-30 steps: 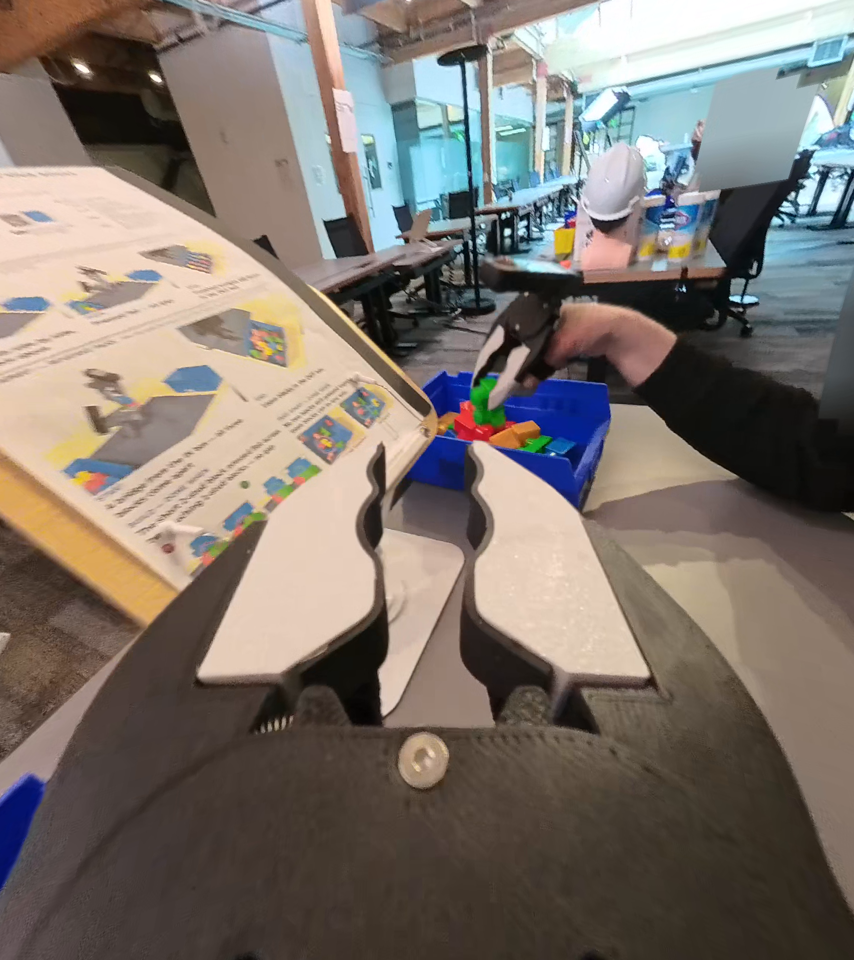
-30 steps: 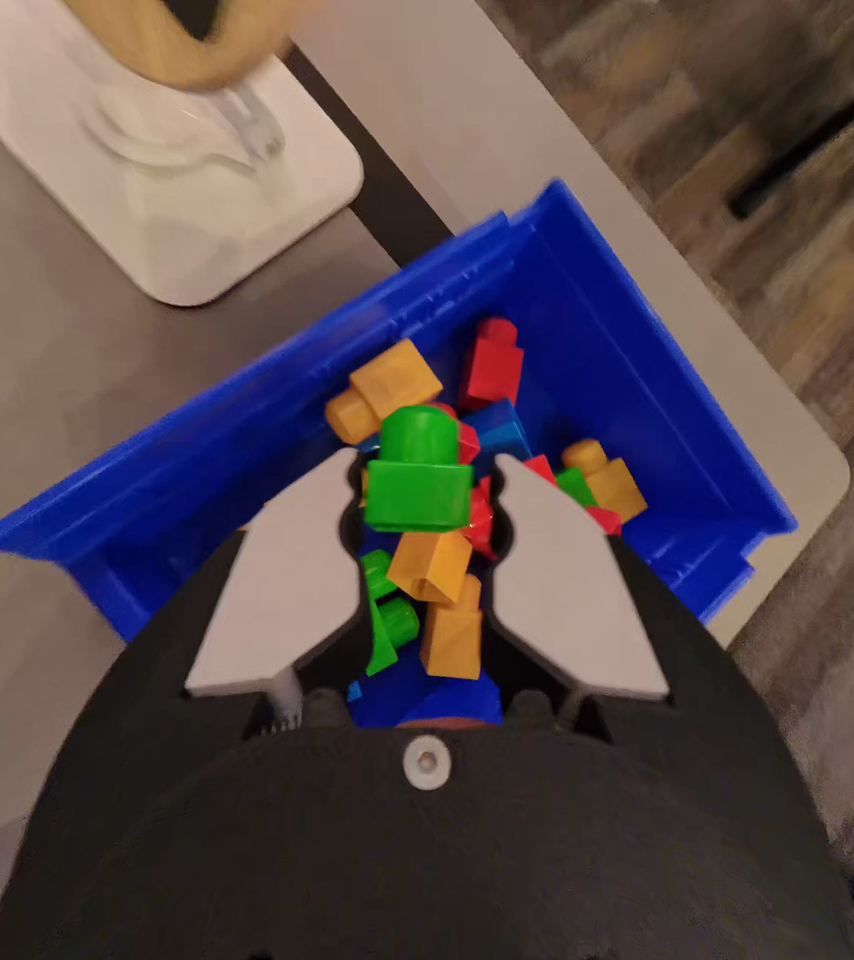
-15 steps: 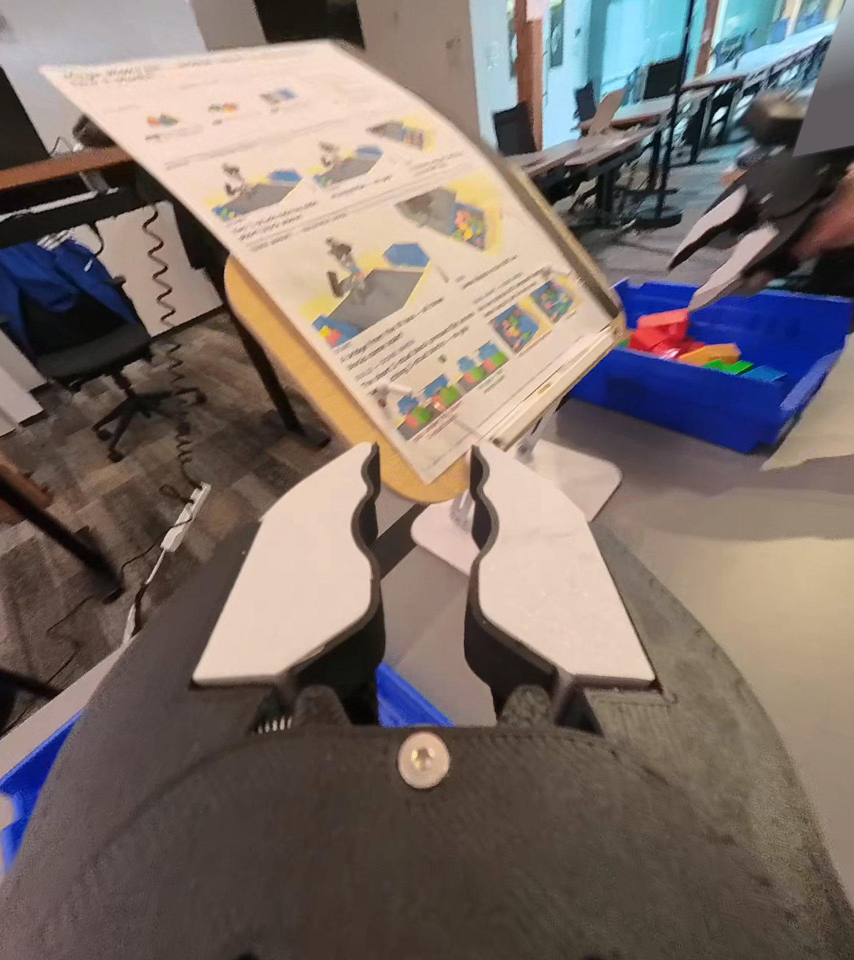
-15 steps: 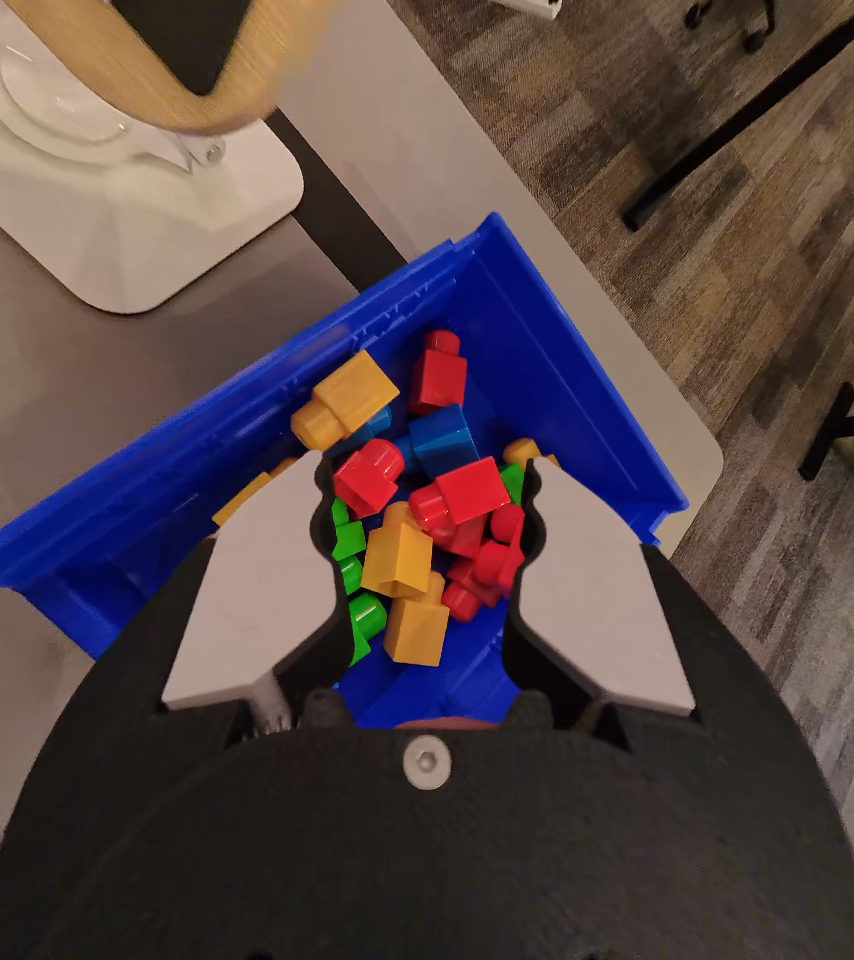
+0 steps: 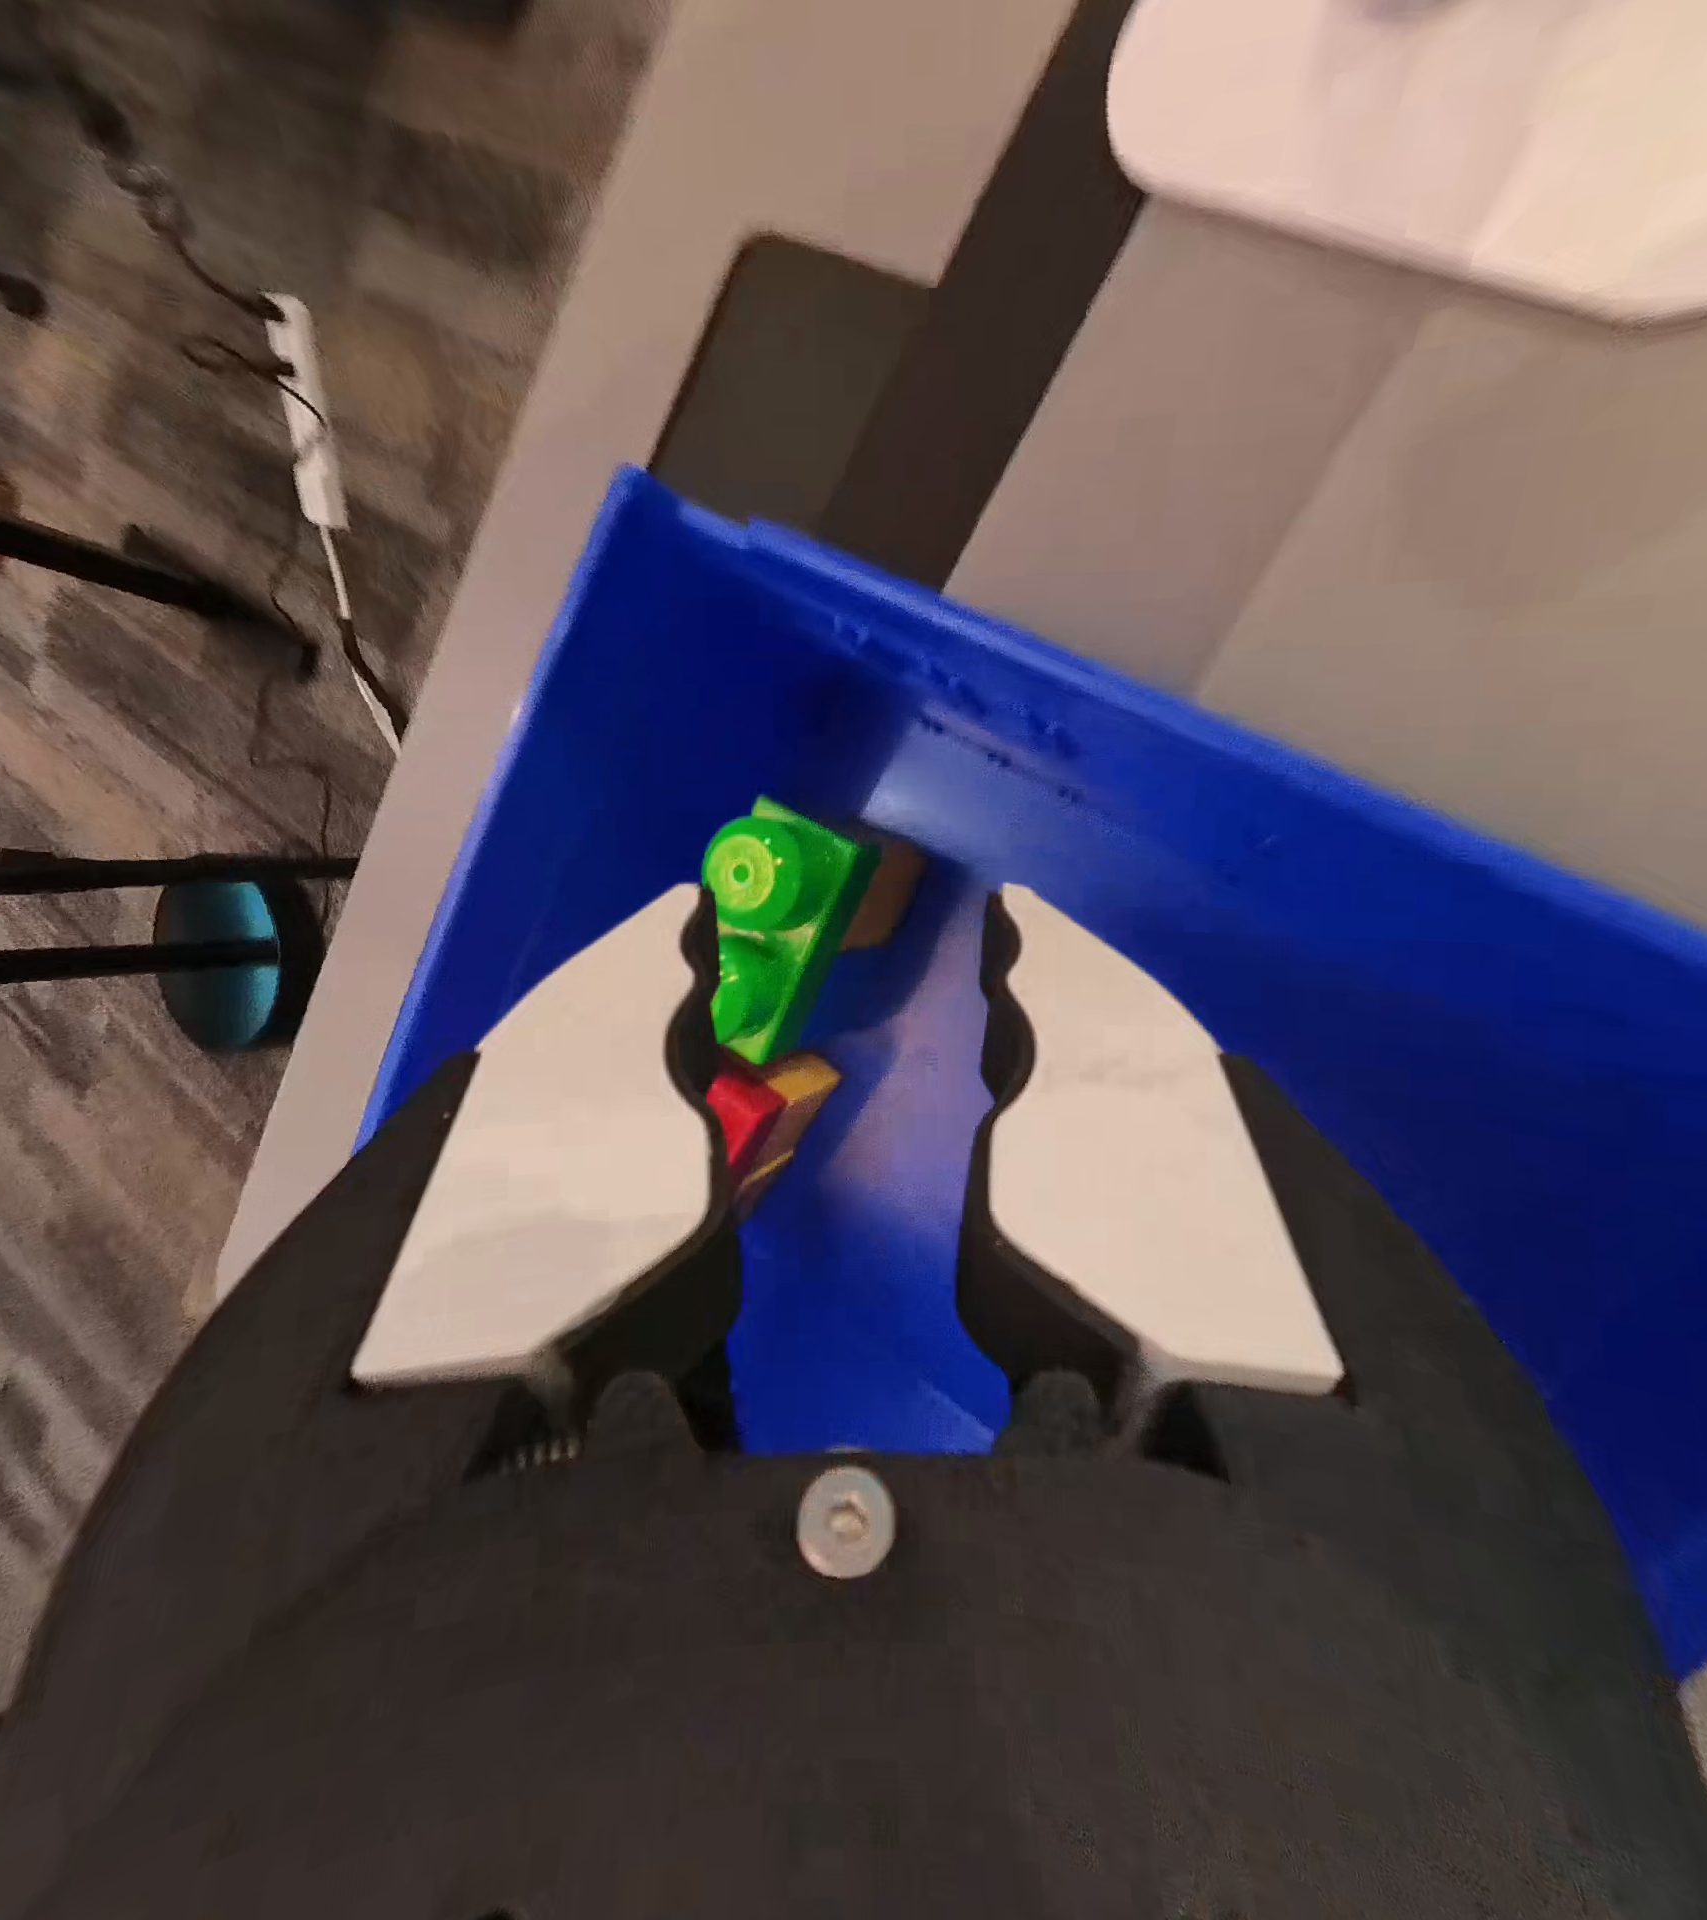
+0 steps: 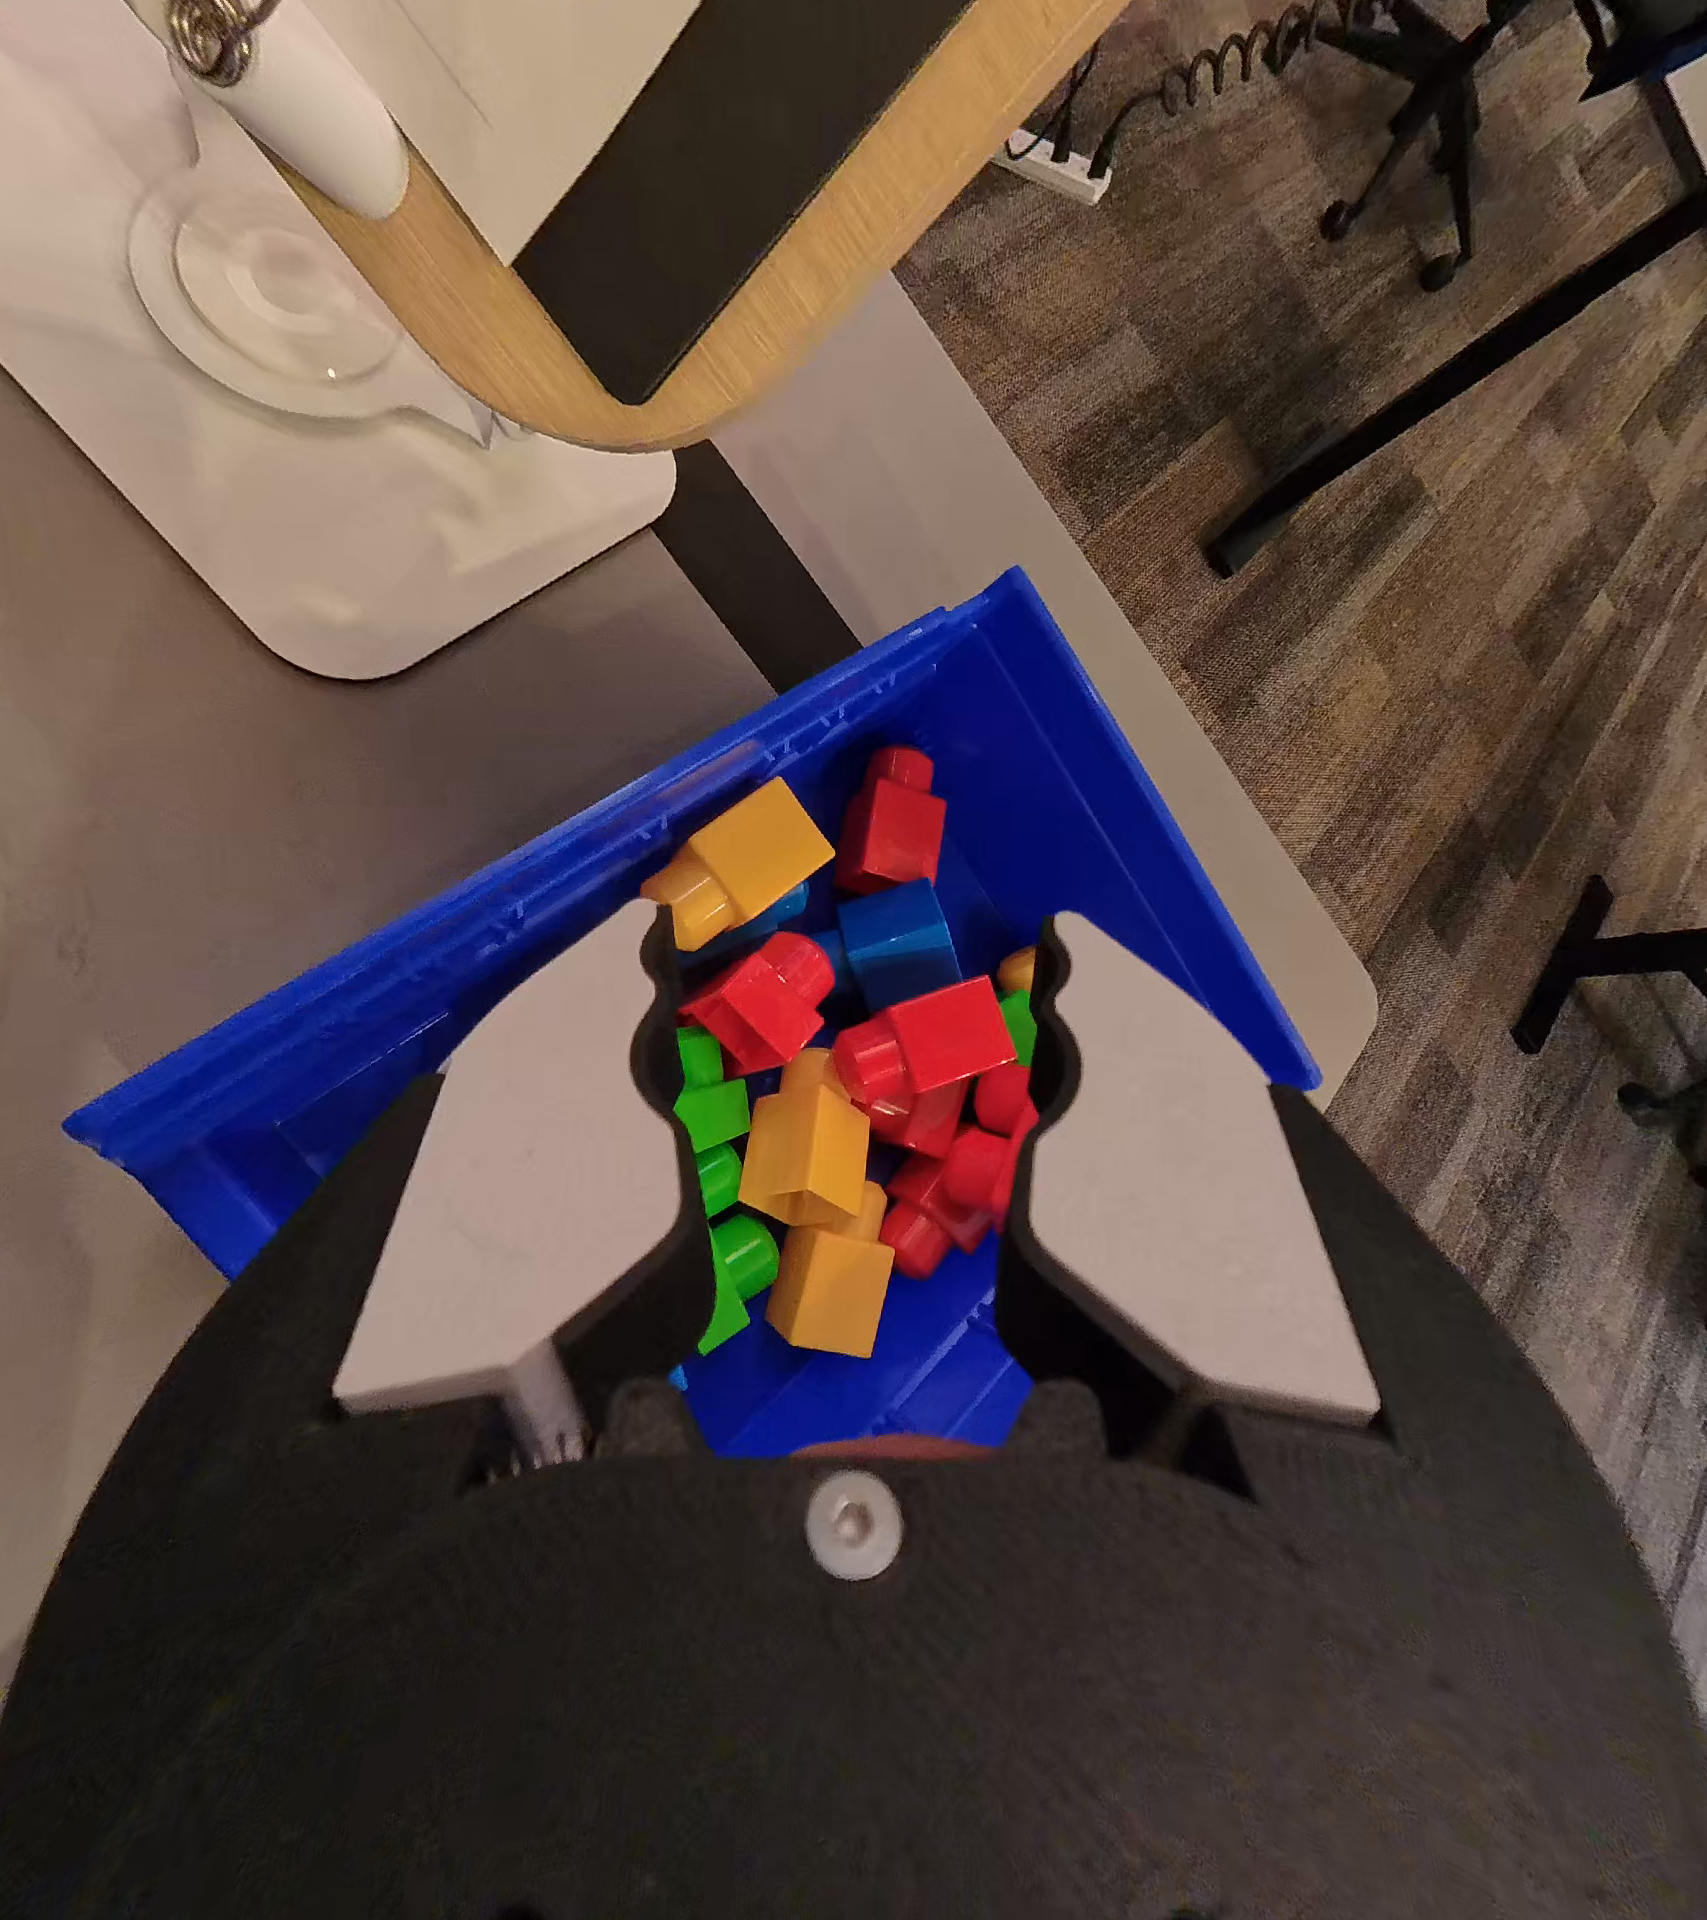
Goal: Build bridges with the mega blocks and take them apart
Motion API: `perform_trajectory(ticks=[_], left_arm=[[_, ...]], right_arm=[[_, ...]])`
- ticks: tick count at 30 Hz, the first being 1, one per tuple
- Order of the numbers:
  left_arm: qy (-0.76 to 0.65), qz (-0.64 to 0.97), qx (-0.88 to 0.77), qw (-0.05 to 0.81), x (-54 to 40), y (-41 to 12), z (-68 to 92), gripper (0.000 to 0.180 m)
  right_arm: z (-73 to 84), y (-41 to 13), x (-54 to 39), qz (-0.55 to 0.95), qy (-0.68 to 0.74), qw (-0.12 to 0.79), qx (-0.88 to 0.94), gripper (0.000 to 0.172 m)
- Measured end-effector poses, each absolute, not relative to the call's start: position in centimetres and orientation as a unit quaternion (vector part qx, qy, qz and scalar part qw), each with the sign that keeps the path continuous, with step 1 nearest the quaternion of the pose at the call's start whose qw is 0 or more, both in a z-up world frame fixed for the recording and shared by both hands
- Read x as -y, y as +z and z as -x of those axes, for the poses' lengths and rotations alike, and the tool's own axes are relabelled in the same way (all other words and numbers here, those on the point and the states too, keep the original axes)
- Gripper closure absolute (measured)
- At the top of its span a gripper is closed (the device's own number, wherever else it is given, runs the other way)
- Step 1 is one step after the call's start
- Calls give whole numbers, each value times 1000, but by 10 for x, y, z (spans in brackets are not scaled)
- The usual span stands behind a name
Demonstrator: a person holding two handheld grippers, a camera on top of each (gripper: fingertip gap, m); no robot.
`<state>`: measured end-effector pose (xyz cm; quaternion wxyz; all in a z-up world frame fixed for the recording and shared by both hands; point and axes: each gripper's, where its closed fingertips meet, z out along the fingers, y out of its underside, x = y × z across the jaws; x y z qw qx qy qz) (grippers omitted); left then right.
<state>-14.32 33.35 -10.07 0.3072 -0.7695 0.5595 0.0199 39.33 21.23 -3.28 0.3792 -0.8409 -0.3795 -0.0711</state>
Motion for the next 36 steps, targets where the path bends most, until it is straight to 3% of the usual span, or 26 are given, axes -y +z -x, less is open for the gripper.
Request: perform_trajectory(ticks=[6,14,18,26,31,36], left_arm=[[89,758,-621,180,-354,-148,166,125],[110,761,-631,99,-367,-178,176,121],[115,769,-623,83,-368,-184,181,139],[45,816,-535,216,-363,-142,173,142],[-89,809,-447,371,-337,-70,149,143],[-241,743,-417,464,-285,-3,99,143]], right_arm=[[-388,-35,-213,839,-77,376,386,107],[-380,-42,-214,835,-79,368,400,107],[-378,-41,-214,834,-80,369,403,108],[-370,-21,-210,815,-84,402,408,114],[-345,10,-199,769,-89,459,435,118],[-294,47,-176,678,-79,543,489,124]])
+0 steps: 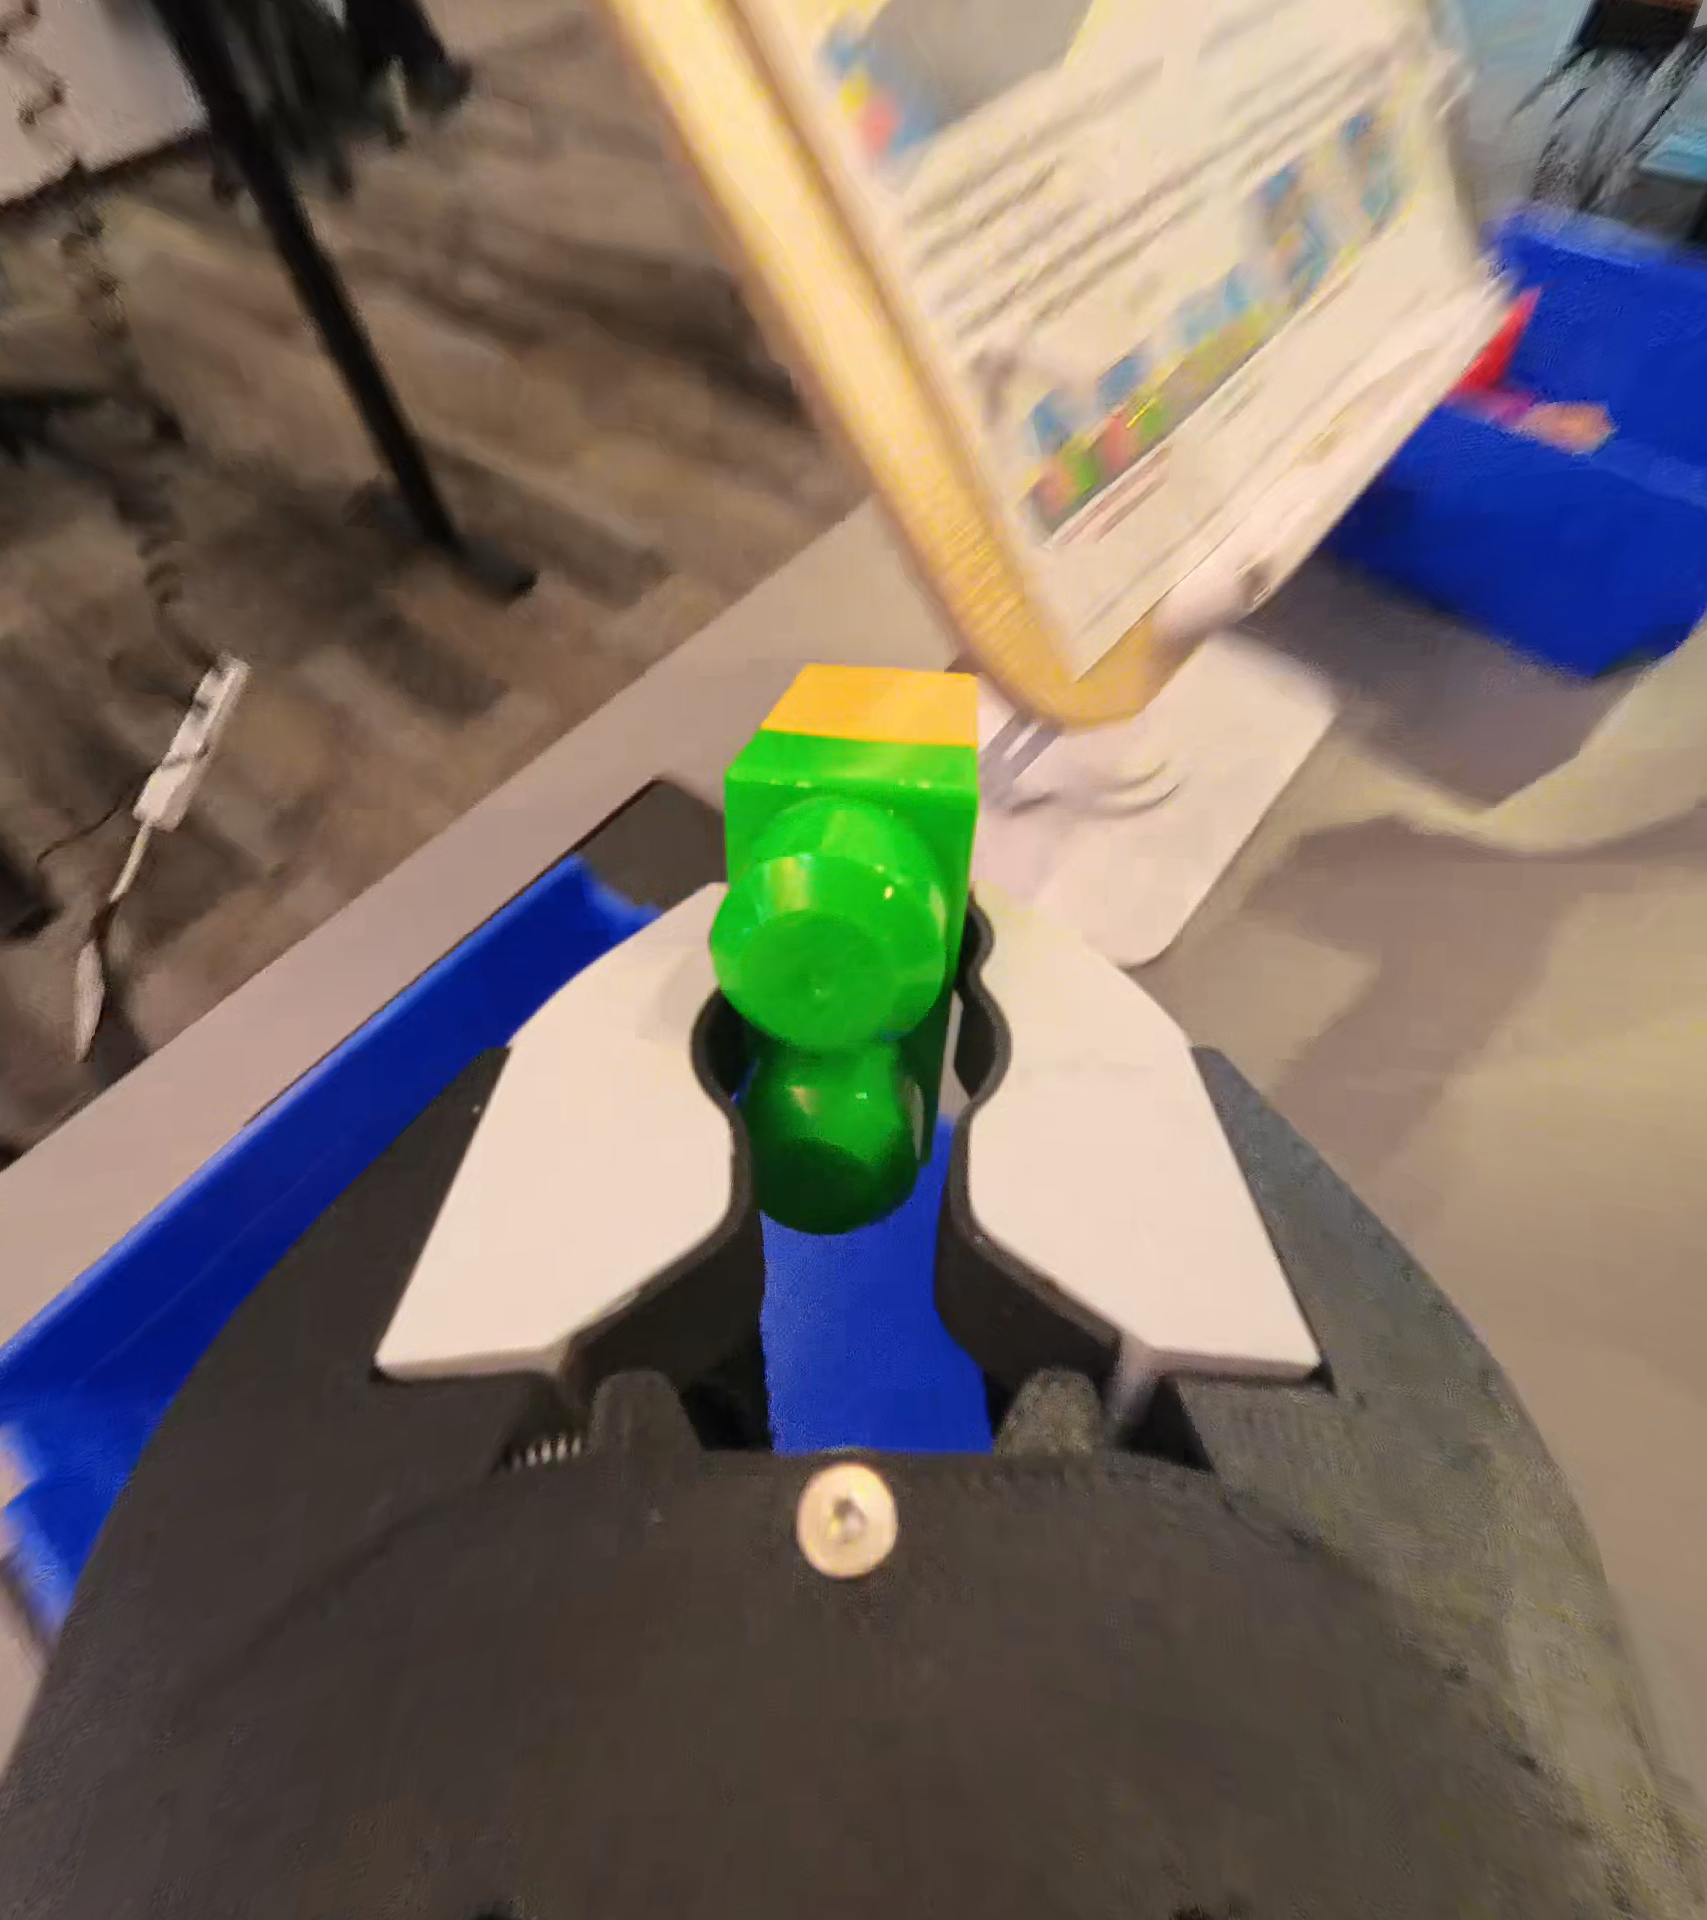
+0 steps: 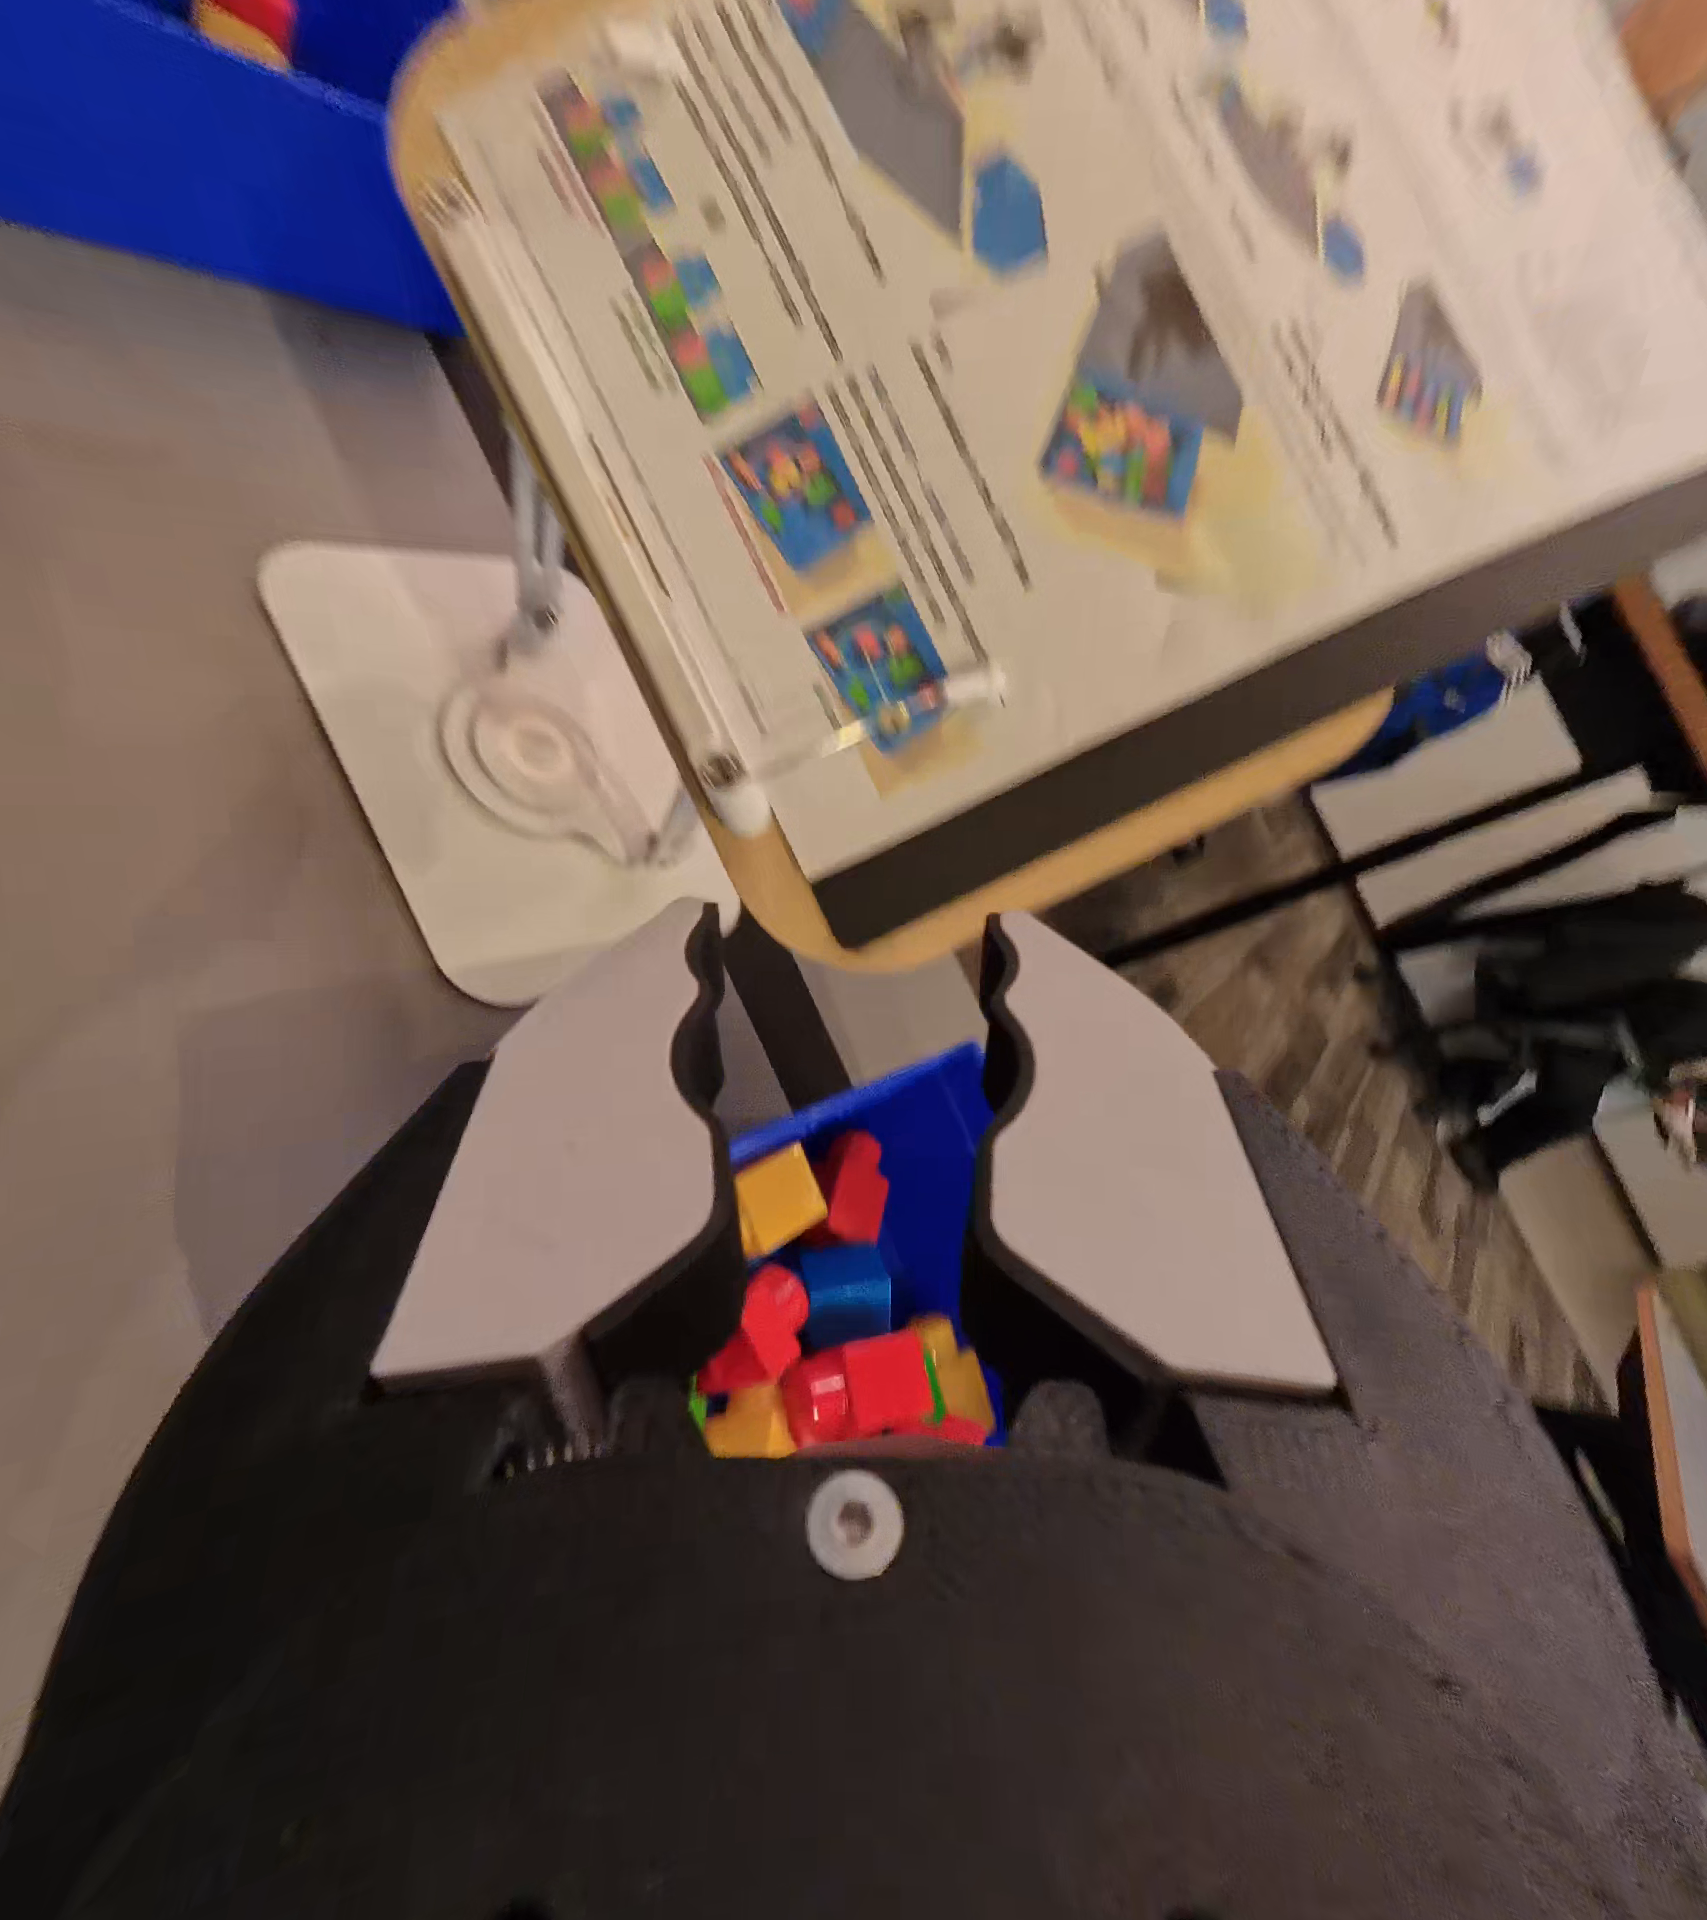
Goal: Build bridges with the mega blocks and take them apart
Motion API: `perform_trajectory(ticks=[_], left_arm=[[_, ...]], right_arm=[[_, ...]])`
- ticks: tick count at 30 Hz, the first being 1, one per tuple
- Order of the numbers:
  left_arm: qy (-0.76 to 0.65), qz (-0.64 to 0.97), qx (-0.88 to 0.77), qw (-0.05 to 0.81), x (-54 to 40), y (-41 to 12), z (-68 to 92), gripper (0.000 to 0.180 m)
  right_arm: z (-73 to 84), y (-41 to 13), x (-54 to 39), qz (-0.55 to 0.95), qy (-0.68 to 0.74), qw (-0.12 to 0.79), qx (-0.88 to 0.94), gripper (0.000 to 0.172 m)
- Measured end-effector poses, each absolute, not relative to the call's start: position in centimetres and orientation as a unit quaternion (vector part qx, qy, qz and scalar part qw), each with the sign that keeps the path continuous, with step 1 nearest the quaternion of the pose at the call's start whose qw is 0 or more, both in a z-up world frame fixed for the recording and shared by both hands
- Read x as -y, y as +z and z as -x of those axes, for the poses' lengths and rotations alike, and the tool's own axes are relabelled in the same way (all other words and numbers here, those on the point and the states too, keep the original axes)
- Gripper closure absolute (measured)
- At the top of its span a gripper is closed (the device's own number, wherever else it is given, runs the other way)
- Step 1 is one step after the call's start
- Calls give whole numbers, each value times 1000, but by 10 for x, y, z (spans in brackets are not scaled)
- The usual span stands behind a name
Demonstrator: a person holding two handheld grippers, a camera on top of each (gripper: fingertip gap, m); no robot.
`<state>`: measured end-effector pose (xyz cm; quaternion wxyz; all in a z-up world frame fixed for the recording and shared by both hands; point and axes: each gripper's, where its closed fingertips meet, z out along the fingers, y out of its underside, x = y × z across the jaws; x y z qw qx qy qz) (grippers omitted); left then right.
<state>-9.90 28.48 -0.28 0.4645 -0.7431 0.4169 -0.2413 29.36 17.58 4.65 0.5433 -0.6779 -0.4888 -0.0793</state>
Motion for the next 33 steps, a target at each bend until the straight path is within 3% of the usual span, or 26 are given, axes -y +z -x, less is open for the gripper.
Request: perform_trajectory(ticks=[4,12,22,27,30,33], left_arm=[[-371,668,-413,495,-236,36,40,144],[-598,533,-428,419,-151,71,-63,144],[-684,492,-457,286,-93,49,-138,144],[-698,484,-454,268,-80,49,-147,144],[-702,481,-458,257,-73,47,-152,144],[-713,477,-449,249,-71,49,-153,144]], right_arm=[[-244,61,-150,605,-39,591,532,132],[-171,63,-111,460,-3,663,591,142],[-149,58,-91,389,-34,682,618,149],[-146,52,-86,376,-37,671,637,152],[-143,52,-80,365,-32,672,643,167],[-144,53,-77,361,-33,671,647,168]])
